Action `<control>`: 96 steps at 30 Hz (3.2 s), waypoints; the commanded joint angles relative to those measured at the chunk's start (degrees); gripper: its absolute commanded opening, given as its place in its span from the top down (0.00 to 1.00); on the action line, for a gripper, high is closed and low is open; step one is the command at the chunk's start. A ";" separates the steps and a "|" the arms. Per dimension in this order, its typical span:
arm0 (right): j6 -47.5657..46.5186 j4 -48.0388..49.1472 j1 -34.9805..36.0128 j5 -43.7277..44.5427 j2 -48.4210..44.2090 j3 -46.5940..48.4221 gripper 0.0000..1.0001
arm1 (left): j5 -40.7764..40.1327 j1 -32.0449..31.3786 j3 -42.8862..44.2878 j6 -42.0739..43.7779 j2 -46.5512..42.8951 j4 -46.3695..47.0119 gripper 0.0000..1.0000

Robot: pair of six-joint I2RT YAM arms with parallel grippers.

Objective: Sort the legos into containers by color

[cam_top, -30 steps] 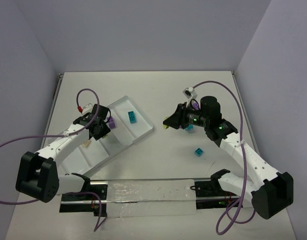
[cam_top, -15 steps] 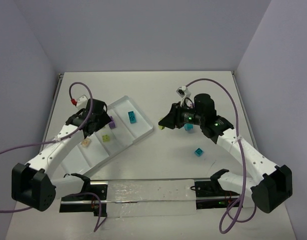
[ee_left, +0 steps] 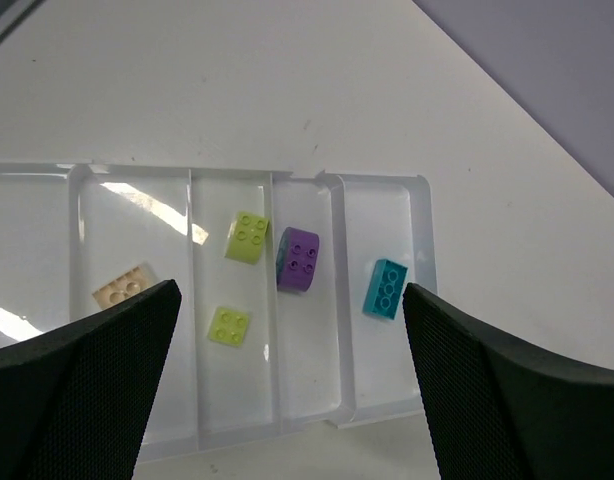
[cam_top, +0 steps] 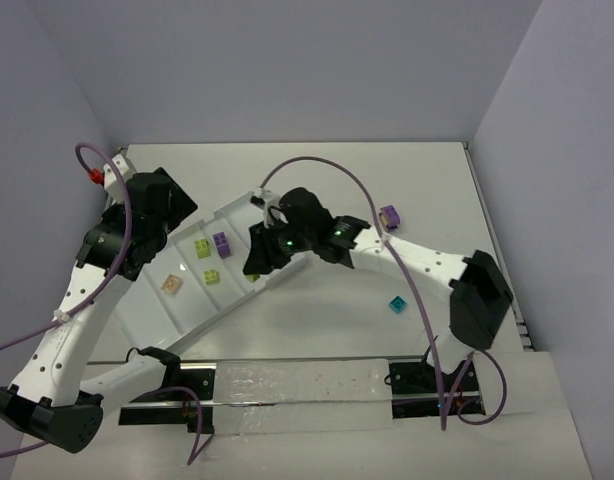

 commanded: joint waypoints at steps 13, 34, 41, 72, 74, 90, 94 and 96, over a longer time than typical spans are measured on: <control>-2.12 -10.50 4.91 1.50 32.42 33.03 0.75 | -3.96 2.18 1.79 0.21 -4.93 -6.02 0.01; -2.09 -8.81 0.12 8.07 17.62 21.33 0.23 | 0.39 2.37 -1.33 4.47 -1.47 -4.70 0.01; 0.16 -3.86 -18.23 15.05 -7.62 -7.71 0.26 | 8.15 0.32 -3.99 5.15 3.30 -0.45 0.01; -5.78 -14.04 -30.97 38.31 2.62 -11.39 0.43 | 8.71 -13.71 2.29 2.99 16.19 3.67 0.01; -5.75 -14.12 -30.97 37.97 3.40 -11.23 0.44 | 8.63 -13.71 2.23 2.99 15.86 3.64 0.01; -2.53 -4.49 -31.23 1.22 -17.80 -11.83 0.96 | 32.48 -13.71 -1.48 11.49 10.80 16.63 0.01; 4.32 13.06 -31.32 -20.80 -23.43 -18.06 0.95 | 50.36 -13.71 -5.32 16.14 6.49 26.09 0.01; 7.73 18.24 -31.32 -27.07 -24.41 -19.05 0.94 | 55.27 -13.71 -6.56 16.85 5.31 28.55 0.01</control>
